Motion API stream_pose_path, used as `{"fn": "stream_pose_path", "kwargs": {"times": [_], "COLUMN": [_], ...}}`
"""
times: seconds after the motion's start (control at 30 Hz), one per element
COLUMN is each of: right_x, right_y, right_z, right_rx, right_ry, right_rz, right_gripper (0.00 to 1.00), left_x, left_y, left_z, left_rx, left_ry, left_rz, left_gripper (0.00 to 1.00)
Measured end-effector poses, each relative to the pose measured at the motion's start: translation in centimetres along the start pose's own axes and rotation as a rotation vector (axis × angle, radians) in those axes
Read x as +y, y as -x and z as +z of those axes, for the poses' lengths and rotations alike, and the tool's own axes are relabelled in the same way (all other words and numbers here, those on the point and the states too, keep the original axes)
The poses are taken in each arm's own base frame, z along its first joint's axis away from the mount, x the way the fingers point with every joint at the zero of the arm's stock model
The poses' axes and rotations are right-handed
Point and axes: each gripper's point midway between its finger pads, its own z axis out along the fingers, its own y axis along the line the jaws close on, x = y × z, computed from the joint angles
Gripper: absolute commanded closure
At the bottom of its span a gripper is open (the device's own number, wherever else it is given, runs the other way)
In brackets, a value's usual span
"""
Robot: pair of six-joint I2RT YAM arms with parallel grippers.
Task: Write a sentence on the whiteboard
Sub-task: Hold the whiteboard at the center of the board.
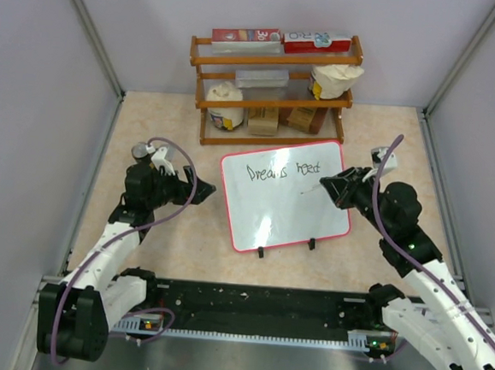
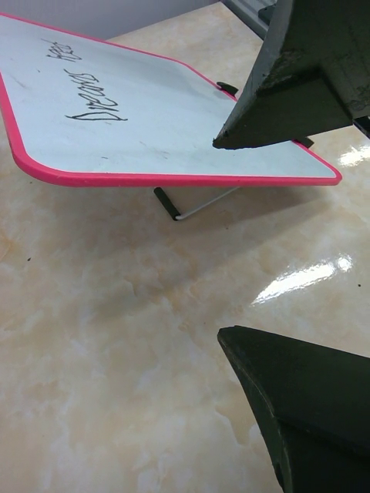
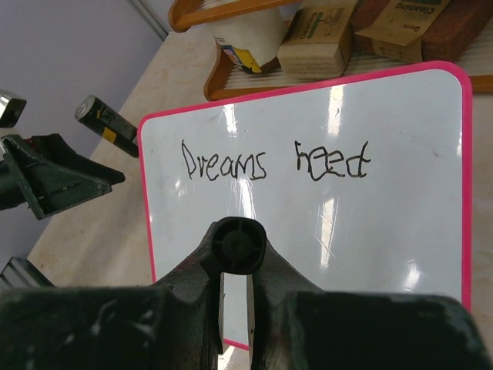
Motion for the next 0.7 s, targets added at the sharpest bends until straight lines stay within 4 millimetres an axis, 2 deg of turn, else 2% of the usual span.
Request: {"fn": "stream_pose_path", "kwargs": {"times": [0.3, 0.7], "right_x": [-0.19, -0.51], "right_y": [0.54, 0.00], "right_z": [-0.33, -0.42], "right_rx": [-0.020, -0.005], "right_ry": [-0.006, -0.015], "right_rz": [0.001, 0.003], "right_gripper": [1.00, 1.00], "left_x": [-0.52, -0.85], "left_y": [-0.04, -0.40], "left_z": [-0.22, -0.36], "left_rx": [-0.010, -0.008], "left_ry": [-0.035, -0.063], "left_rz": [-0.007, -0.014], "left_gripper": [0.01, 0.01]}}
